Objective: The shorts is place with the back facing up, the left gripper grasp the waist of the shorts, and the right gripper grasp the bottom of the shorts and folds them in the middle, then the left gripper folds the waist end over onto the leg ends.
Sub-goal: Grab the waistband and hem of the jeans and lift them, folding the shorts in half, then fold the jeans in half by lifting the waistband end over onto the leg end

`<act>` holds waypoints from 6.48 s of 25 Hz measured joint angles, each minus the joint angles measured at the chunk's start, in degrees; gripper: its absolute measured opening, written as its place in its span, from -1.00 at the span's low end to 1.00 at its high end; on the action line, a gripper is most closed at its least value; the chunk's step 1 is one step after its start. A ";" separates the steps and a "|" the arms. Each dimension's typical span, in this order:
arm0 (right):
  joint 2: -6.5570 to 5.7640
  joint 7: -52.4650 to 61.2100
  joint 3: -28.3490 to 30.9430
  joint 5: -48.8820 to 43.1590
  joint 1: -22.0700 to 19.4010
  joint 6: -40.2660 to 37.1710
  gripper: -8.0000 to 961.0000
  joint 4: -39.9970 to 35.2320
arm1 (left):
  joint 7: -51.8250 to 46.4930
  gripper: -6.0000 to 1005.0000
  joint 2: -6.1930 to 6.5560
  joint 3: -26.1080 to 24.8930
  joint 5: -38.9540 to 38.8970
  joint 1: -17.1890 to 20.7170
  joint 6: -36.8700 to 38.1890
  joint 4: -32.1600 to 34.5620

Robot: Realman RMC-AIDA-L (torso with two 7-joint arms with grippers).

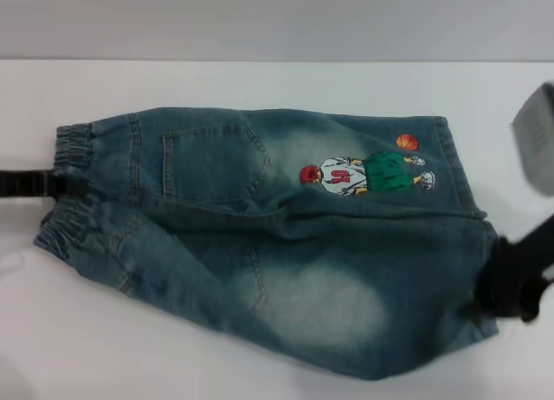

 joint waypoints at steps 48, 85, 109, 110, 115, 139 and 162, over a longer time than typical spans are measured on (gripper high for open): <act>-0.18 -17.39 19.80 28.89 -3.24 39.84 -0.99 13.00 | -1.89 -0.90 -4.13 3.48 -0.38 -8.68 -27.77 1.90; 0.23 -22.03 19.80 33.93 -4.89 49.32 -0.98 19.74 | -1.98 -0.87 -6.65 13.61 -0.23 -9.29 -37.07 1.59; 0.51 -22.46 16.12 35.07 -4.57 55.83 -0.07 21.23 | -2.60 0.22 -6.77 14.75 -0.41 -8.86 -43.22 -0.16; 0.51 -22.40 16.12 35.08 -4.63 56.00 0.00 21.23 | -2.60 0.27 -6.75 14.72 -0.41 -8.75 -43.24 -0.16; 0.51 -22.11 16.17 35.17 -5.30 56.47 0.20 21.11 | -2.51 0.51 -6.72 14.72 -0.65 -8.12 -43.08 0.52; 0.47 -23.05 8.80 44.17 -7.83 54.56 0.20 18.34 | -3.76 0.66 -4.93 14.54 -0.22 -5.53 -42.71 -4.70; 0.60 -22.91 8.65 45.63 -7.81 52.58 0.20 17.03 | -3.39 0.66 -4.19 14.73 -0.07 -6.45 -43.13 -9.73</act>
